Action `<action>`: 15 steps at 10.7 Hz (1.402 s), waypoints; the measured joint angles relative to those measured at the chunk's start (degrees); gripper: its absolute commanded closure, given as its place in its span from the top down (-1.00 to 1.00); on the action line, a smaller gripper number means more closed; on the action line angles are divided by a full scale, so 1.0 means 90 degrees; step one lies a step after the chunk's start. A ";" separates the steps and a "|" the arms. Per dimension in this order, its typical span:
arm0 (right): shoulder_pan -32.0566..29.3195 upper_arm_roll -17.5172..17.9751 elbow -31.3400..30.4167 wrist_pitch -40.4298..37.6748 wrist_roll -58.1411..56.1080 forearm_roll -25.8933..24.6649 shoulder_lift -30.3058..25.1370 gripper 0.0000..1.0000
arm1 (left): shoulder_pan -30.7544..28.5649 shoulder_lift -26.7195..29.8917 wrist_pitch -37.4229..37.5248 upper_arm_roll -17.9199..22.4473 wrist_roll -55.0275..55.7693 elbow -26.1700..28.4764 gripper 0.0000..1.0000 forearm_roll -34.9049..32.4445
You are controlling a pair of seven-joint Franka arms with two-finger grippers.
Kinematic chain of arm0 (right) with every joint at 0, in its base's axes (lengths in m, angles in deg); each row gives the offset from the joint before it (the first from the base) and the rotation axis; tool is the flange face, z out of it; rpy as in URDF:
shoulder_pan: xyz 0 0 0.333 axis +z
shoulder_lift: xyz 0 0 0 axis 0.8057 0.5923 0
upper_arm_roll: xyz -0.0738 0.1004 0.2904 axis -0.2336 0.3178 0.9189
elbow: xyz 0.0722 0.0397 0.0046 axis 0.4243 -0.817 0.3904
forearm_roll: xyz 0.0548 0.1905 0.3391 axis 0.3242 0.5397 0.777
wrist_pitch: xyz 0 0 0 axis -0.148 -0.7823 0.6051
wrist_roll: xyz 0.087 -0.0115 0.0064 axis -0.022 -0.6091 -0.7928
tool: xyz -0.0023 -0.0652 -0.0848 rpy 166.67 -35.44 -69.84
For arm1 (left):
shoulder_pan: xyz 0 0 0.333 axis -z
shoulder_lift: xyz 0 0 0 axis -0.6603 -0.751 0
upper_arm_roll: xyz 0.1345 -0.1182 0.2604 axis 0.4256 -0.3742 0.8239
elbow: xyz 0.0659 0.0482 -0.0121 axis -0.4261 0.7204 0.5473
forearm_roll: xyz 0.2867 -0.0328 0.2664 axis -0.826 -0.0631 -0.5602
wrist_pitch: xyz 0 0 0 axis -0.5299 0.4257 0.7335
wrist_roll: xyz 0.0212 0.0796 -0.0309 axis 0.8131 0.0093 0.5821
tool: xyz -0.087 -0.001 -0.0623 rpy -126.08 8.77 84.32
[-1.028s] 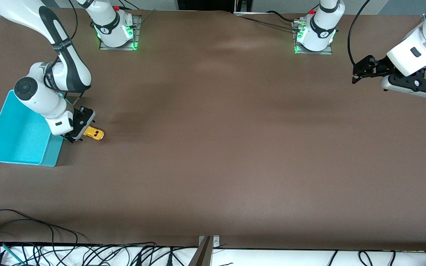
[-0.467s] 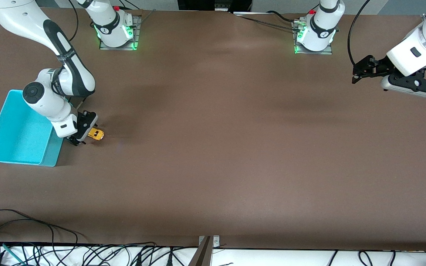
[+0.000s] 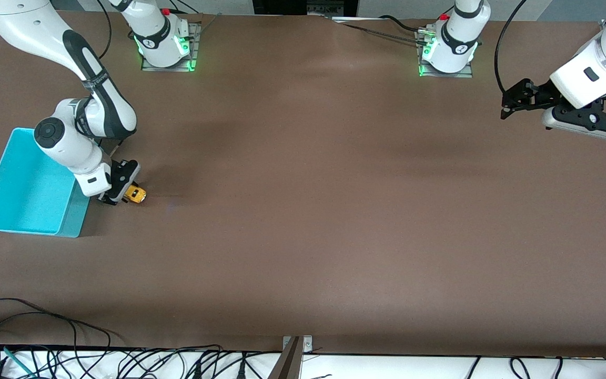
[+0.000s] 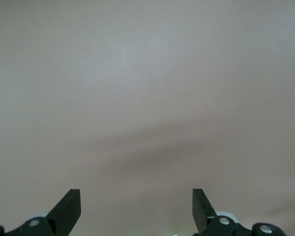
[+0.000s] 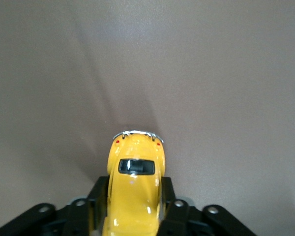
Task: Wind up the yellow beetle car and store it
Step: 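Lift the car with the right gripper and carry it over the box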
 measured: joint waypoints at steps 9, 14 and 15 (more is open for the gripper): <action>-0.0006 0.0297 0.0200 -0.2222 -0.0064 -0.0004 -0.1620 -1.00 | 0.0018 0.0000 0.0014 -0.0052 0.0000 -0.0014 1.00 0.0000; -0.0263 0.0393 0.0252 -0.3311 -0.1367 -0.0003 -0.2434 -1.00 | 0.0018 0.0000 0.0018 -0.0053 0.0000 -0.0015 1.00 0.0000; -0.0513 0.0368 0.0251 -0.3358 -0.1894 -0.0003 -0.2441 -1.00 | 0.0018 0.0000 0.0018 -0.0053 0.0000 -0.0015 1.00 0.0000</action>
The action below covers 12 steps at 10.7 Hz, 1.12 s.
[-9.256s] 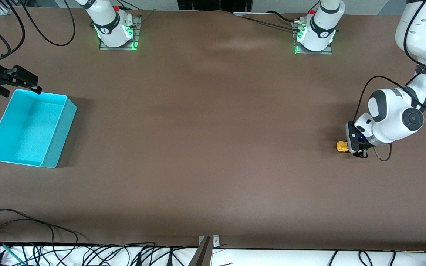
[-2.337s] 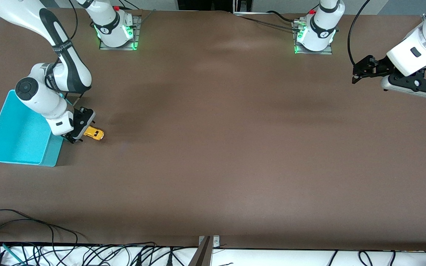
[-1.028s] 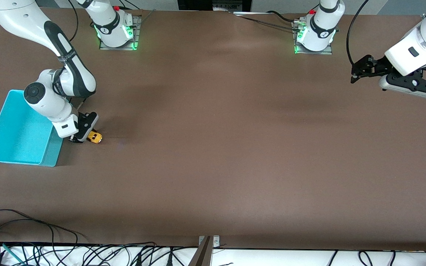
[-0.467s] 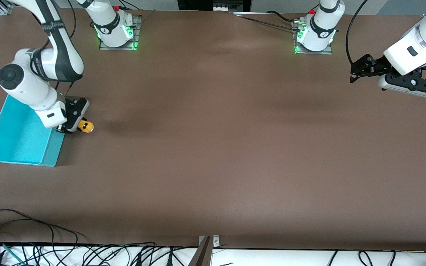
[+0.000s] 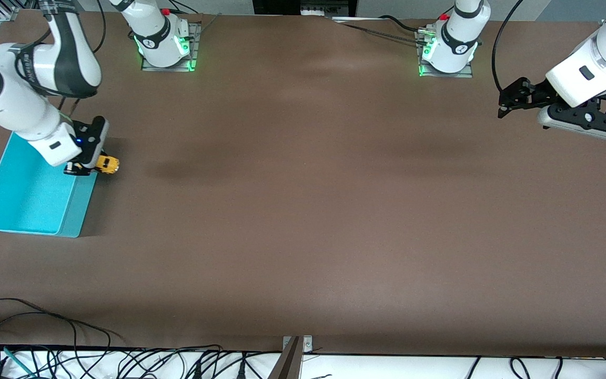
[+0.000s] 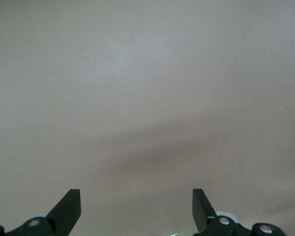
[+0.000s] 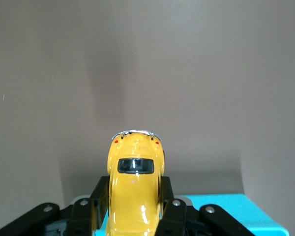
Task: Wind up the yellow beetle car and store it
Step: 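Lift the car with the right gripper and carry it over the box, then lower the car into the blue box and open the right gripper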
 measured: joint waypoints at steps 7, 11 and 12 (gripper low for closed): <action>-0.1573 -0.0640 -0.0030 0.0183 -0.3660 0.0001 0.0328 -1.00 | 0.0000 0.0000 0.0001 -0.0003 0.0000 0.0000 1.00 0.0000; -0.2117 -0.0761 0.0159 0.0884 -0.4784 0.0237 0.1358 -1.00 | 0.0001 0.0000 0.0002 -0.0005 0.0000 0.0000 1.00 0.0000; -0.2110 -0.0751 0.0295 0.0932 -0.4944 0.0390 0.1587 -1.00 | 0.0000 0.0000 0.0002 -0.0004 0.0000 0.0000 1.00 0.0000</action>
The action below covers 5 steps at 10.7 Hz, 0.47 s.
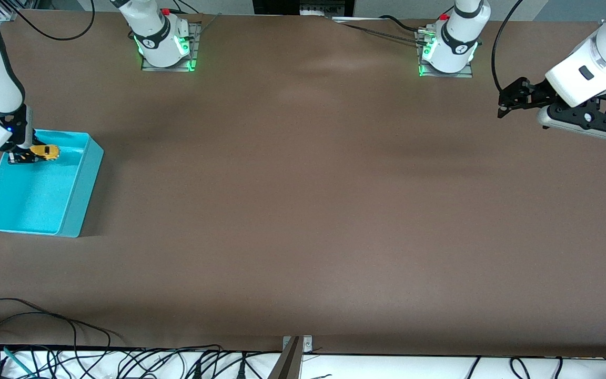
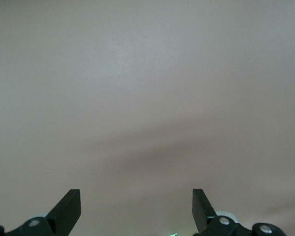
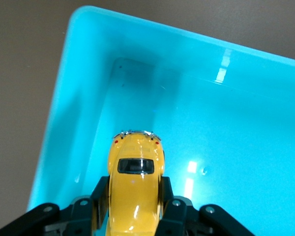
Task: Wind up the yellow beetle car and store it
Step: 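Lower the car into the blue box and open the right gripper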
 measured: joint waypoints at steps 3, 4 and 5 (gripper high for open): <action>0.0004 0.0016 0.0215 0.0248 -0.0103 0.0095 0.0485 -1.00 | 0.0000 0.0000 0.0001 0.0000 0.0000 0.0000 1.00 0.0000; 0.0004 0.0016 0.0215 0.0366 -0.0104 0.0098 0.0621 -1.00 | 0.0000 0.0000 0.0001 0.0000 0.0000 0.0000 1.00 0.0000; 0.0003 0.0016 0.0215 0.0471 -0.0105 0.0099 0.0756 -1.00 | 0.0000 0.0000 0.0001 0.0000 0.0000 0.0000 1.00 0.0000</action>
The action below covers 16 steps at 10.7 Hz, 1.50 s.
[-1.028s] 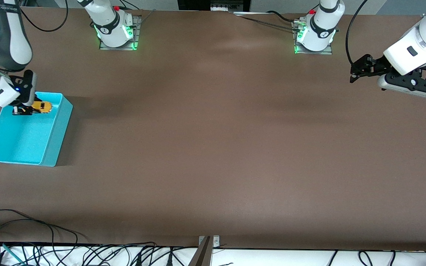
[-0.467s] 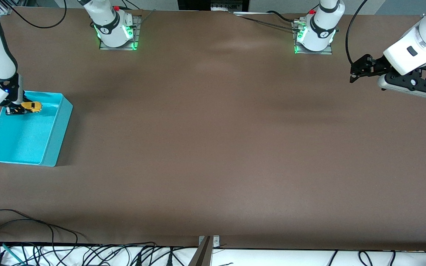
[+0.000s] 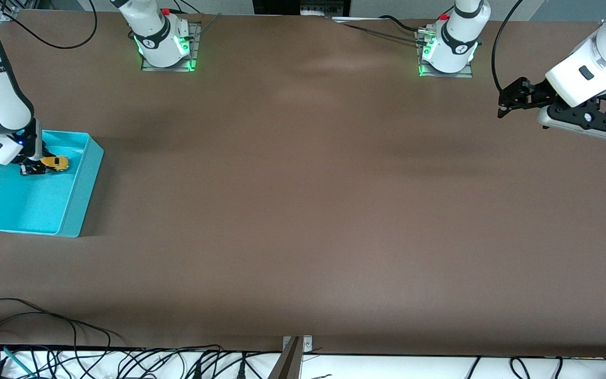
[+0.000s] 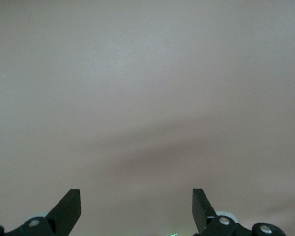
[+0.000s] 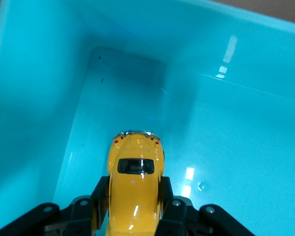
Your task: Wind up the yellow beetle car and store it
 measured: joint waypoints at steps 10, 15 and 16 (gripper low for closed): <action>-0.0018 0.0055 0.0674 -0.0772 -0.0161 0.0335 -0.0139 1.00 | 0.0000 0.0000 0.0001 0.0001 0.0000 0.0000 1.00 0.0000; 0.0135 0.0392 0.0683 -0.1537 0.1506 0.0357 -0.0920 1.00 | 0.0000 0.0000 0.0001 0.0001 0.0000 0.0000 1.00 0.0000; 0.0272 0.0412 0.0684 -0.1722 0.2120 0.0359 -0.1110 1.00 | 0.0000 0.0000 0.0001 0.0001 0.0000 0.0000 1.00 0.0000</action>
